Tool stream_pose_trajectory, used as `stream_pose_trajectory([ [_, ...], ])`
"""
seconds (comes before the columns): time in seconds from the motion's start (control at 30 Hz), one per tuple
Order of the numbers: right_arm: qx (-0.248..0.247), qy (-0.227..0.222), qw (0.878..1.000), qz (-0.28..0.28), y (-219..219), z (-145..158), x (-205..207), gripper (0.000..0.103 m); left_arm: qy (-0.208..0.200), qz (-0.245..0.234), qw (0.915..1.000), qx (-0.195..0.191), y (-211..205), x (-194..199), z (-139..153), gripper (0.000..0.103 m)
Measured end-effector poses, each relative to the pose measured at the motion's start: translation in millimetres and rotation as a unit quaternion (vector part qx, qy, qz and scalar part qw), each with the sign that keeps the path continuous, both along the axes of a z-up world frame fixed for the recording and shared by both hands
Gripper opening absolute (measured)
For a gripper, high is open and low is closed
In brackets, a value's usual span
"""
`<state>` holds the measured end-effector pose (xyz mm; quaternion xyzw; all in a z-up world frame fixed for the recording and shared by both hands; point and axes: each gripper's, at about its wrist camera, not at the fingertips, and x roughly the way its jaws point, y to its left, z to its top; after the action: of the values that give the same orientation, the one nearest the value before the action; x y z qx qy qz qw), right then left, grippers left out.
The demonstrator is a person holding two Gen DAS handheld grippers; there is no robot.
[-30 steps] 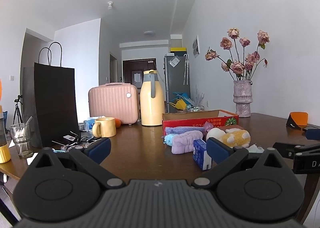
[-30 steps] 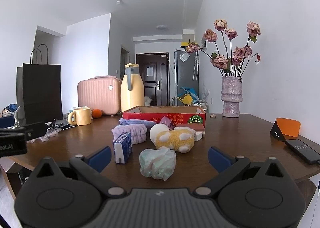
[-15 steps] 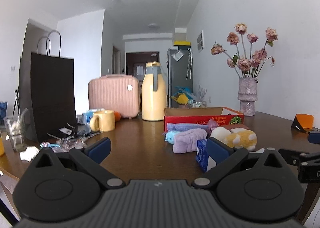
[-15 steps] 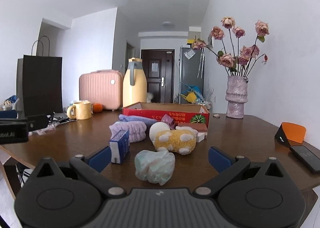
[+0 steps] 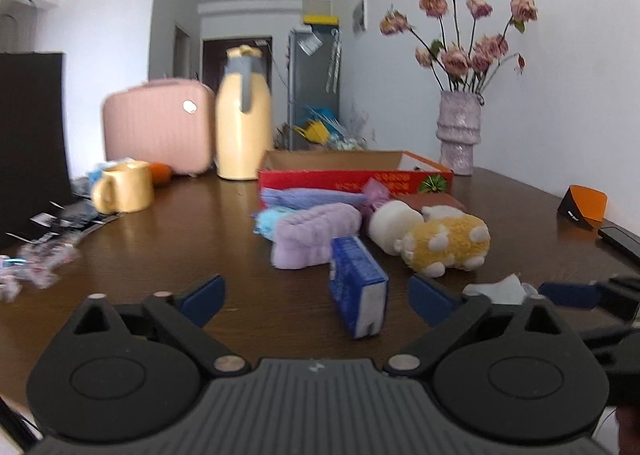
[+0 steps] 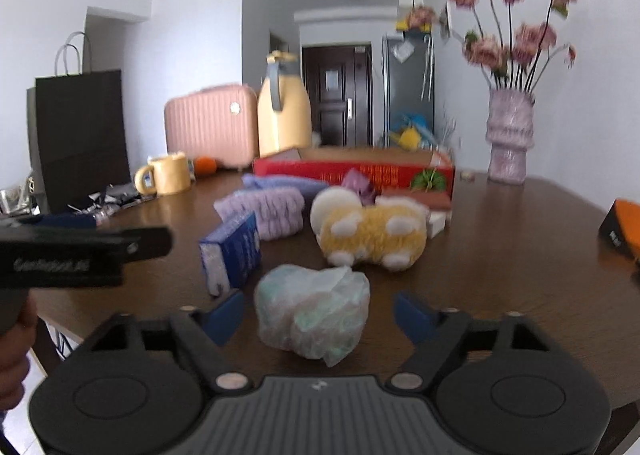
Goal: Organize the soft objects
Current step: 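Grasp the small blue carton with the left tool while the right tool grasps the crumpled plastic bag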
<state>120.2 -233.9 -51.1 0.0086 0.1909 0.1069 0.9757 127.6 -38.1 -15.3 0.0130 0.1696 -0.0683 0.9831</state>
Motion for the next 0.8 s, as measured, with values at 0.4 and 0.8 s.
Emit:
stream_pose_trajectory([
  [0.4, 0.002, 0.033, 0.999, 0.003, -20.3, -1.2, 59.0, 0.042, 0.088, -0.046, 0.995, -0.009, -22.4, 76.5, -16.5, 0.022],
  [0.8, -0.003, -0.001, 1.0, 0.023, -16.5, 27.5, 64.9, 0.036, 0.048, -0.054, 0.9971, -0.023, -9.8, 76.2, 19.7, 0.022],
])
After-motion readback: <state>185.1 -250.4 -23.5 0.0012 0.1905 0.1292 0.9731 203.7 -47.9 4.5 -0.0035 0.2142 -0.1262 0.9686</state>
